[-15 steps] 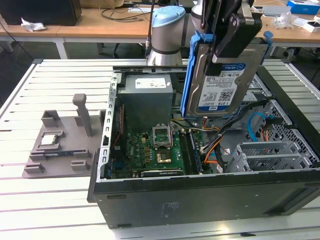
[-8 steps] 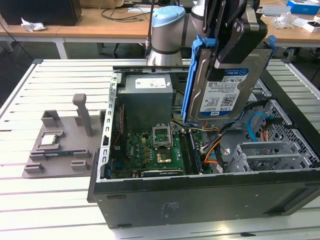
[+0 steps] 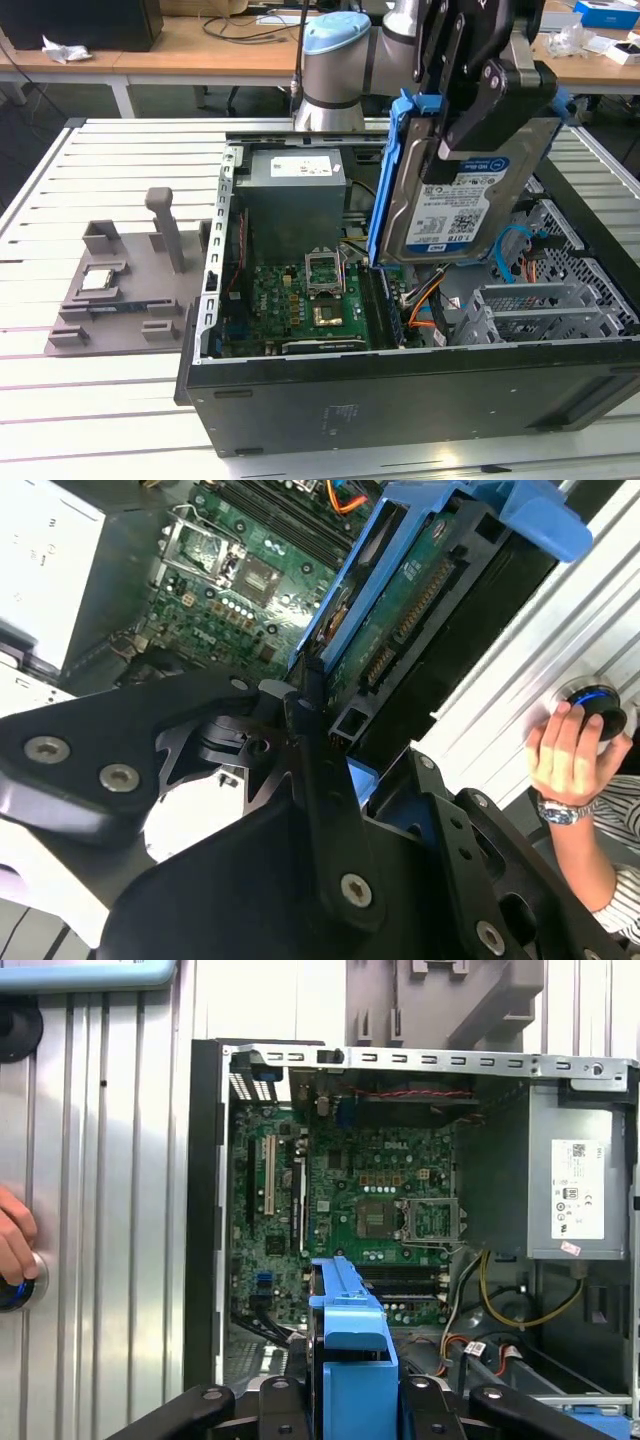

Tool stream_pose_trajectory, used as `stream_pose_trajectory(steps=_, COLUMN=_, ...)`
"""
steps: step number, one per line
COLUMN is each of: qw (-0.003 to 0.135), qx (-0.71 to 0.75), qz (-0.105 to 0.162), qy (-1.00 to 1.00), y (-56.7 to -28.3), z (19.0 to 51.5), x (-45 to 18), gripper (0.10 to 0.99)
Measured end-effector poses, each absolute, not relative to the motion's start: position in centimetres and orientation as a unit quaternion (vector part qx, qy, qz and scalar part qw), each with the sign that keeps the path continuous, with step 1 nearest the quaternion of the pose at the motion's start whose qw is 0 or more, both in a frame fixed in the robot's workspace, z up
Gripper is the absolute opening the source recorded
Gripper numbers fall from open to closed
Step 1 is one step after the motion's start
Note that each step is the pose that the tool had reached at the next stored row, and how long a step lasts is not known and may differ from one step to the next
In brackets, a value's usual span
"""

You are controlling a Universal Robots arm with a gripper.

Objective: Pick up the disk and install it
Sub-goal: 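Pick up the disk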

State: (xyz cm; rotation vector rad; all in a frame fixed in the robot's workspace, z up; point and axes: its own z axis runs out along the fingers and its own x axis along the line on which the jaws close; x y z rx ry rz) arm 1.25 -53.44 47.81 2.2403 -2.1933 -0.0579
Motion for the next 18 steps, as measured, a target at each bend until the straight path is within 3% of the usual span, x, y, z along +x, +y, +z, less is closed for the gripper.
stream_pose_trajectory(steps=18, qw=0.003, qx=0.714, qz=-0.018, qy=-0.699, y=-57.9, z=47.6, x=1.2, gripper=0.369)
